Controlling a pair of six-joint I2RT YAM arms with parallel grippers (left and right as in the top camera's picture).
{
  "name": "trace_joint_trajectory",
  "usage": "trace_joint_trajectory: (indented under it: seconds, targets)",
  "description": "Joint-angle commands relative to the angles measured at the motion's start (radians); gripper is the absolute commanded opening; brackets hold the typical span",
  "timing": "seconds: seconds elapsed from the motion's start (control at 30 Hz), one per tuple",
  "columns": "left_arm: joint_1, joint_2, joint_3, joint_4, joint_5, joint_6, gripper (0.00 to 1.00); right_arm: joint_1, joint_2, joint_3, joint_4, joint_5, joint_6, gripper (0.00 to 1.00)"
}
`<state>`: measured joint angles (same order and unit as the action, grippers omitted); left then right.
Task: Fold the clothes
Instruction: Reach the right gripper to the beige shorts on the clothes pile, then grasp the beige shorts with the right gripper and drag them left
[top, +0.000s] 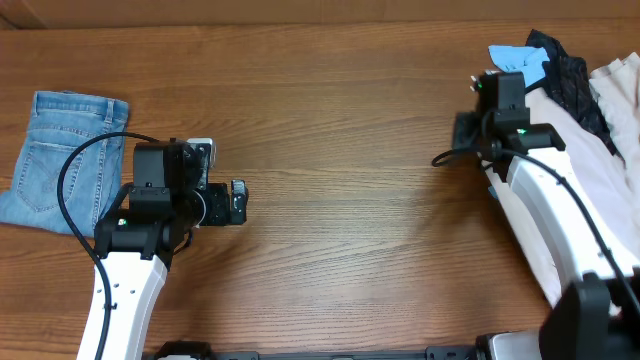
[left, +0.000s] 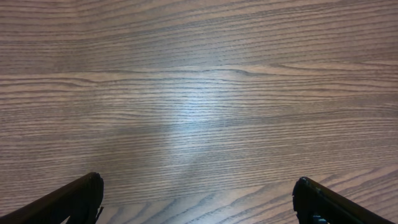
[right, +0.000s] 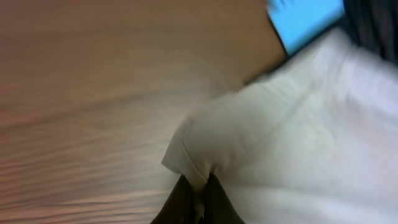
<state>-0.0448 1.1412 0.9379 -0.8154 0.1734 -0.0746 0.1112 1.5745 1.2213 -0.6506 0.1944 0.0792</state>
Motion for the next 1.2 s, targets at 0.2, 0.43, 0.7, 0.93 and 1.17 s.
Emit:
trace_joint_trajectory:
  seconds: [0.2, 0.43, 0.7, 0.93, 1.17]
  targets:
    - [0.007, 0.003, 0.026, 0.004, 0.019, 0.015, 1.00, 0.283, -0.034, 0.082, 0.068, -0.015, 0.061, 0.04]
    - [0.007, 0.003, 0.026, 0.004, 0.019, 0.015, 1.00, 0.388, 0.020, 0.082, 0.271, -0.015, 0.083, 0.05]
    - [0.007, 0.003, 0.026, 0.005, 0.019, 0.015, 1.00, 0.391, 0.105, 0.082, 0.407, -0.011, 0.139, 0.11]
    - [0.005, 0.003, 0.026, 0.003, 0.020, -0.019, 1.00, 0.381, 0.050, 0.084, 0.373, 0.165, 0.050, 1.00]
    - [0.005, 0.003, 0.026, 0.003, 0.045, -0.019, 1.00, 0.348, -0.116, 0.083, -0.042, 0.178, 0.109, 1.00]
